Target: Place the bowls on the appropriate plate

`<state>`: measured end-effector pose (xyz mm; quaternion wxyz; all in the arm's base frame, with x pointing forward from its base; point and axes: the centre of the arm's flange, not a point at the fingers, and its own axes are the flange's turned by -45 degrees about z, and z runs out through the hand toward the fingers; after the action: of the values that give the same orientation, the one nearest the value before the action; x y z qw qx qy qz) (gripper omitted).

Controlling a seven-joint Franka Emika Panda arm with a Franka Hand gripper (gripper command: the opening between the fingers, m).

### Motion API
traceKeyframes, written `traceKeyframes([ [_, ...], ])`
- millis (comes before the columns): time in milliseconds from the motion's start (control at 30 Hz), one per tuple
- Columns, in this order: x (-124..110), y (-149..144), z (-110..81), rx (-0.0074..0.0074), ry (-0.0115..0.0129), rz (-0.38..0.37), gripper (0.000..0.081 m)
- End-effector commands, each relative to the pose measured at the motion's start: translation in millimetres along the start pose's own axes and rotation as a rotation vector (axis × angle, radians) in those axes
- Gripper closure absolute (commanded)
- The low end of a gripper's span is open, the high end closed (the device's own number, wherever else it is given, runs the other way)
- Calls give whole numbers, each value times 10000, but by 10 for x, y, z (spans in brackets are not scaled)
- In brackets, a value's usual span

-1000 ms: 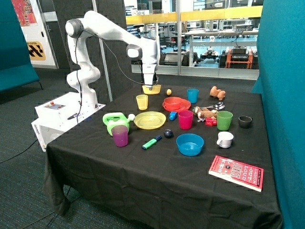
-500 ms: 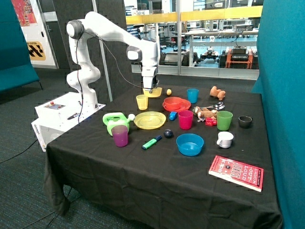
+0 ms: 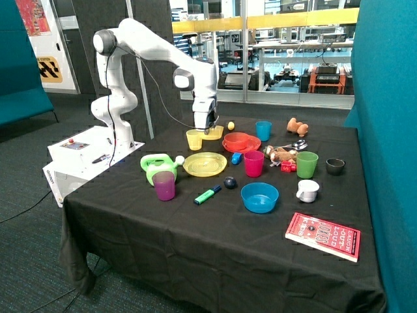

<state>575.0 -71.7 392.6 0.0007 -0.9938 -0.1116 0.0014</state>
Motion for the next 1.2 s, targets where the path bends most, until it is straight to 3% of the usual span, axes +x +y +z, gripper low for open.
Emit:
traceKeyframes([
  [0, 63, 225, 131, -16, 26, 425, 808],
  [567, 76, 695, 402, -15, 27, 1094, 808],
  [1167, -2, 828, 558, -15, 27, 1190, 808],
])
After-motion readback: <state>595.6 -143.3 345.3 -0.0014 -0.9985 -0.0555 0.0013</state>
